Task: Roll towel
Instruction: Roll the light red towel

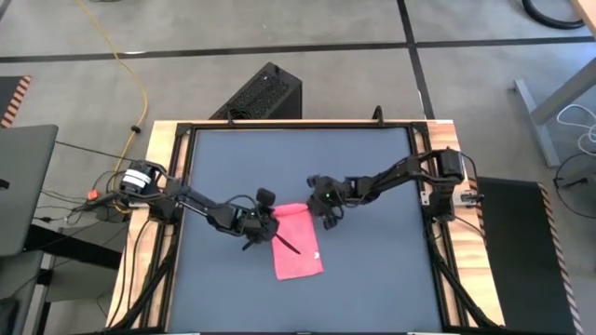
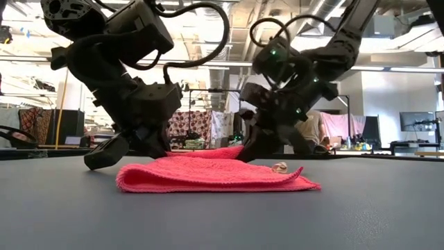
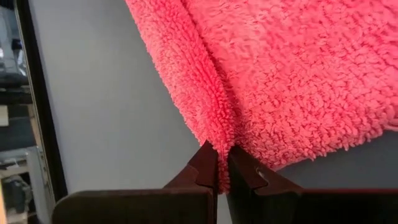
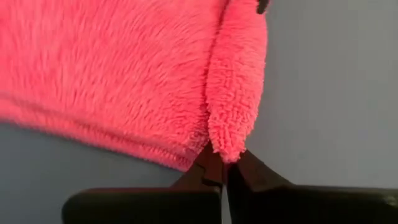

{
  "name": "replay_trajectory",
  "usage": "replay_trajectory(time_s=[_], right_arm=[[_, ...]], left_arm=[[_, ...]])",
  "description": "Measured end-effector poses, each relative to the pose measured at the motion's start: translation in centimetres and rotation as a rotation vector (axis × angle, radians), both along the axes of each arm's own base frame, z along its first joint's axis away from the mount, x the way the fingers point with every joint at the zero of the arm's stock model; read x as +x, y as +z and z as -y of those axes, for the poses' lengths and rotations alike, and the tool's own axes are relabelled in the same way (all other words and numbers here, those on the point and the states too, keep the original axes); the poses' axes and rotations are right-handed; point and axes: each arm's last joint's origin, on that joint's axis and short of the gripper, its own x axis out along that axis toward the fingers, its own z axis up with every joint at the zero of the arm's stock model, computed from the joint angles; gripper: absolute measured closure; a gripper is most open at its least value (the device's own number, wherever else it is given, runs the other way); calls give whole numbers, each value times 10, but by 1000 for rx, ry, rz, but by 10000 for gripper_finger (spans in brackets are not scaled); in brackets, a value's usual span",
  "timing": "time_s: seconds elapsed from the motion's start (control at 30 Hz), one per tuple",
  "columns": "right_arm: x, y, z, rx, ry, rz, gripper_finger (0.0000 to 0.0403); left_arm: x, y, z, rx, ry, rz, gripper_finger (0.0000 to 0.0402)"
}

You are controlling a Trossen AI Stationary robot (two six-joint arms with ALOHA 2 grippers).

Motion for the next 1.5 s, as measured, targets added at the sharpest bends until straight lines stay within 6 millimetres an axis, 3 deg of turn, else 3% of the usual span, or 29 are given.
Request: replay_trajectory(time_s=[0.17,0.27,0.63,0.83,1.03,1.23,1.4,1.5], right_arm=[[1,-4,-23,-366,75,-50,376],[2,-7,-30,-472,98,-74,383],[-2,-12,-31,-618,183,-166,379],[-4,-13,-31,-641,214,-192,380],[-4,-14,-30,-643,217,-200,380],[-4,-14,-30,-644,216,-191,379],[-4,-14,-30,-643,214,-188,379],[-4,-14,-31,-639,211,-185,379]], left_arm=[[-1,0,8,39,-40,-10,401],[-3,1,12,68,-61,-17,401],[-4,0,20,3,-114,-27,399],[-4,2,21,-11,-71,1,363],[-5,30,26,-182,-75,78,323],[-23,57,13,-328,24,122,300],[-25,54,-14,-708,227,284,296],[-27,47,-35,-827,388,346,296]])
